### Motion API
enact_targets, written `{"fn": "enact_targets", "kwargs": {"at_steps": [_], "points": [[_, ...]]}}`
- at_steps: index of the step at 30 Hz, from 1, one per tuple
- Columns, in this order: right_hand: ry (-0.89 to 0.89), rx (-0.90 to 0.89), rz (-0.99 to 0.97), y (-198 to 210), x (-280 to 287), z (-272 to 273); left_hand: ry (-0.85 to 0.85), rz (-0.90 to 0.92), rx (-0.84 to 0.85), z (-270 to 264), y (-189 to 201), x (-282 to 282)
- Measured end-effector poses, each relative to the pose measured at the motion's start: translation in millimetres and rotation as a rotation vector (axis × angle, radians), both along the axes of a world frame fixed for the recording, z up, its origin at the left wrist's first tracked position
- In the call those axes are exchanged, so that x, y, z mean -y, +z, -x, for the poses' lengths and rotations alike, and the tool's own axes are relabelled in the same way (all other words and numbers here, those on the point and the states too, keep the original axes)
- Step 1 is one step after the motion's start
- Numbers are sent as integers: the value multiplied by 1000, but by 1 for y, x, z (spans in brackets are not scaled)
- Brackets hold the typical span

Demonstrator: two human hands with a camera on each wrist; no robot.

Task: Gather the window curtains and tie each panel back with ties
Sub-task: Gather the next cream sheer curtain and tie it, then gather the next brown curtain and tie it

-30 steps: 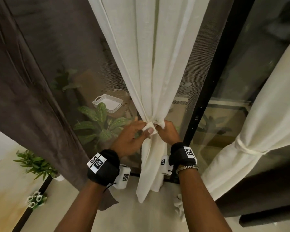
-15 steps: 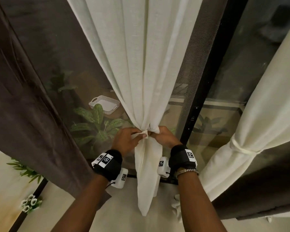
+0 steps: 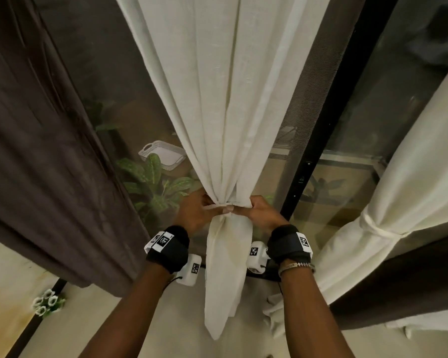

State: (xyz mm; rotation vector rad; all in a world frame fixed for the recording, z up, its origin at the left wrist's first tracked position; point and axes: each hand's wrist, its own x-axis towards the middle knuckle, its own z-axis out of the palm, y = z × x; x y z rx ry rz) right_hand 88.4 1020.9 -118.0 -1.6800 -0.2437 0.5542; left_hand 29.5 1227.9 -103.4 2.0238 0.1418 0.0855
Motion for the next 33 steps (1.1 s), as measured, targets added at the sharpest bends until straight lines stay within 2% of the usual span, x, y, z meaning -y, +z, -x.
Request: {"fn": "enact_targets", "kwargs": {"at_steps": [3, 6, 8, 10, 12, 15, 19, 24, 29, 31, 33], "points": [[-24, -39, -47, -4, -1, 5, -82, -14, -20, 10, 11, -9], [38, -3, 30, 7, -5, 12, 62, 37, 85, 21, 30, -16], [143, 23, 89, 28, -8, 18, 137, 186, 190, 30, 46, -15], [143, 60, 41, 58, -12, 23, 162, 349, 262, 37, 61, -16], [29, 84, -146, 90, -13, 27, 211, 425, 330, 38, 75, -17], [-196, 178, -361, 128, -21, 27, 321, 403, 404, 35, 90, -35], [-582, 376, -329, 139, -13, 27, 417, 408, 452, 29, 89, -68], [-755, 539, -130, 122, -20, 48, 221, 396, 375, 35, 85, -76], [-1048, 759, -266, 135, -63, 84, 82, 337, 418, 62, 89, -84], [-1017, 787, -290, 145, -83, 100, 92, 320, 458, 75, 92, -95], [-858, 794, -325, 154, -98, 115, 116, 296, 464, 87, 94, -107]]}}
